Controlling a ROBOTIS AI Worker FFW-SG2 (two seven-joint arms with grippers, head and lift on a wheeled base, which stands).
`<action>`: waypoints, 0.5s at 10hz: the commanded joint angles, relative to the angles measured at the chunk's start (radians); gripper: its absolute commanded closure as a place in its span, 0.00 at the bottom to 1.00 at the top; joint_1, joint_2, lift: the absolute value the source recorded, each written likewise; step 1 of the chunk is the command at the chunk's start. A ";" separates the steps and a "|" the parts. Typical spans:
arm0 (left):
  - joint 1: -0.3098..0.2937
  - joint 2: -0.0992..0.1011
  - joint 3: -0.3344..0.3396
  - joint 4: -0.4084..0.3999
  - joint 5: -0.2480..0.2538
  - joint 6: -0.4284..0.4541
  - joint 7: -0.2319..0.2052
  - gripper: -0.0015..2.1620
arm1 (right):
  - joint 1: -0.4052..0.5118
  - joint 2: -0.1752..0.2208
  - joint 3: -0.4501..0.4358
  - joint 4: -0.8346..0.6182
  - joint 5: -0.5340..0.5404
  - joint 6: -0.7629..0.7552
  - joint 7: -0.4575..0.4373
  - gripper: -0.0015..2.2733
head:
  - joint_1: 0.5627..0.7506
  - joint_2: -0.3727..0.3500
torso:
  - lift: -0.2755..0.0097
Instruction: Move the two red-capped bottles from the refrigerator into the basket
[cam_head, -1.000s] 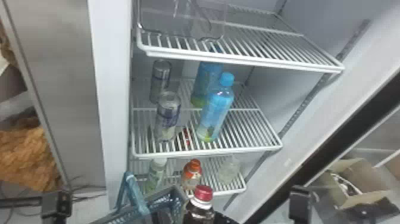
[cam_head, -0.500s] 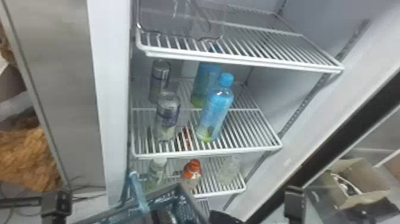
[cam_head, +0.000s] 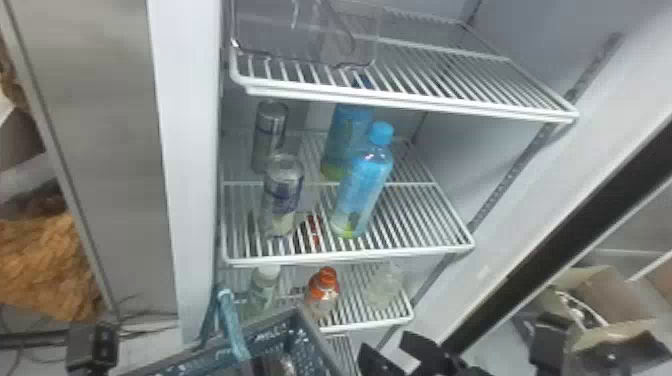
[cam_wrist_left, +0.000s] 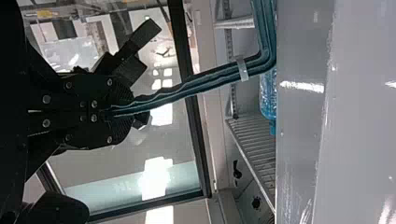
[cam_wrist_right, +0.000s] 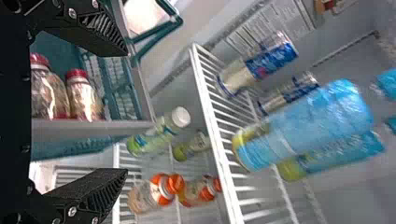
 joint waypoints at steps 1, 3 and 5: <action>0.007 -0.004 0.005 0.000 0.000 0.000 0.000 0.54 | 0.018 0.001 -0.022 0.064 -0.002 -0.128 0.015 0.07 | 0.70 0.03 | 0.97; 0.014 -0.007 0.013 0.000 -0.002 0.000 0.000 0.54 | 0.035 -0.004 -0.028 0.167 -0.004 -0.312 0.032 0.07 | 0.70 0.03 | 0.97; 0.017 -0.012 0.019 0.000 -0.004 0.000 0.000 0.54 | 0.040 -0.013 -0.026 0.260 0.023 -0.469 0.059 0.07 | 0.70 0.03 | 0.97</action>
